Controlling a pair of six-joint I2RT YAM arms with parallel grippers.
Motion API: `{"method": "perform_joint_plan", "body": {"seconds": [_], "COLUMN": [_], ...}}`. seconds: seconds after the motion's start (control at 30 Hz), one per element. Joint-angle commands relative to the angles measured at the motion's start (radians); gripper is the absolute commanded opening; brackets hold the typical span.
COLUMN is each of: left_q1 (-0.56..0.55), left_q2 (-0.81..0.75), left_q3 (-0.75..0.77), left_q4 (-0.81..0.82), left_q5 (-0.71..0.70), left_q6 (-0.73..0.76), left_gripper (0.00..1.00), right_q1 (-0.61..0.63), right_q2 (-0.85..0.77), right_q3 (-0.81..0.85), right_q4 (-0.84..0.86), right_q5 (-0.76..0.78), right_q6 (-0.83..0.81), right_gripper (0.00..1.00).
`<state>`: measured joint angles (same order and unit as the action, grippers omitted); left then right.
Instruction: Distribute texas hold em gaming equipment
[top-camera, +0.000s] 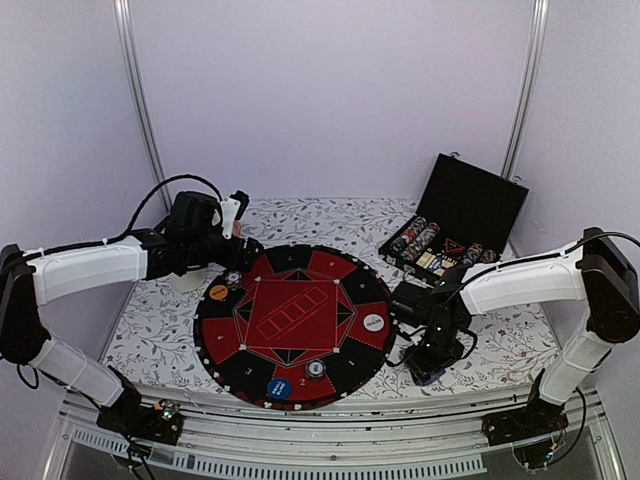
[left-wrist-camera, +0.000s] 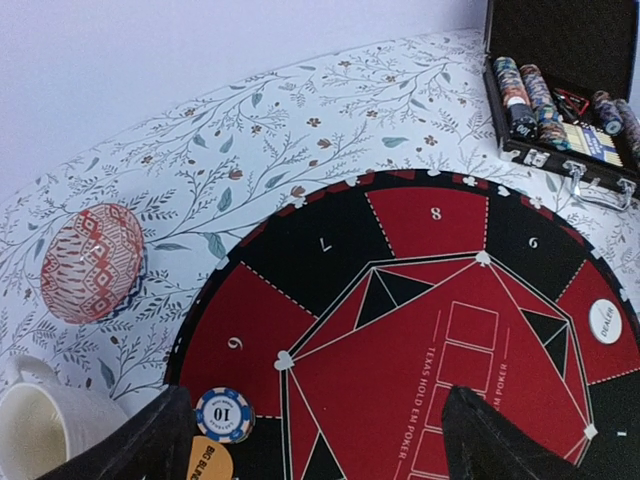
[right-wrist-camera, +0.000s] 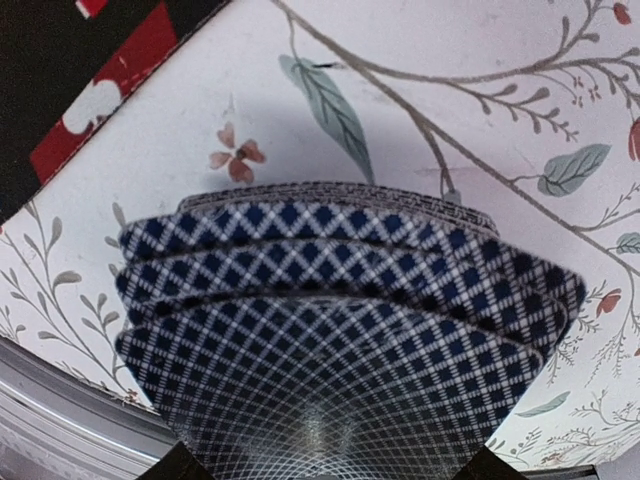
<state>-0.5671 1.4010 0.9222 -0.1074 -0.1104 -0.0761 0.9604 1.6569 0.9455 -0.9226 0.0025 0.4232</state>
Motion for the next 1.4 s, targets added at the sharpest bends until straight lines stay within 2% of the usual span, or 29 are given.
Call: {"method": "perform_joint_plan", "body": {"seconds": [0.0, 0.13, 0.23, 0.4, 0.57, 0.8, 0.93, 1.17, 1.37], "left_q1": [-0.032, -0.066, -0.086, -0.093, -0.108, -0.120, -0.126, -0.126, -0.128], "left_q2": [-0.029, -0.023, -0.017, -0.025, 0.020, 0.113, 0.158, 0.232, 0.245], "left_q3": [0.031, 0.051, 0.049, -0.026, -0.070, -0.070, -0.063, -0.057, -0.080], "left_q4": [-0.014, 0.006, 0.064, 0.272, 0.435, 0.584, 0.666, 0.658, 0.724], "left_q5": [0.057, 0.155, 0.282, 0.506, 0.645, 0.776, 0.836, 0.895, 0.921], "left_q6": [-0.036, -0.095, -0.167, -0.338, -0.463, -0.565, -0.596, -0.610, -0.628], "left_gripper": [0.87, 0.85, 0.83, 0.79, 0.82, 0.91, 0.92, 0.75, 0.75], "right_q1": [0.003, 0.002, 0.003, 0.004, 0.007, 0.028, 0.049, 0.066, 0.078], "right_q2": [-0.004, -0.049, -0.078, -0.100, -0.021, 0.047, 0.077, 0.087, 0.095], "right_q3": [0.016, 0.076, 0.154, 0.294, 0.485, 0.628, 0.655, 0.680, 0.690], "right_q4": [0.009, -0.021, -0.045, -0.034, -0.100, -0.109, -0.109, -0.088, -0.080], "right_q5": [0.054, 0.049, 0.054, 0.037, 0.052, 0.069, 0.075, 0.070, 0.086], "right_q6": [-0.040, -0.089, -0.146, -0.265, -0.377, -0.525, -0.568, -0.603, -0.617], "right_gripper": [0.50, 0.49, 0.49, 0.48, 0.47, 0.47, 0.47, 0.47, 0.47]}}
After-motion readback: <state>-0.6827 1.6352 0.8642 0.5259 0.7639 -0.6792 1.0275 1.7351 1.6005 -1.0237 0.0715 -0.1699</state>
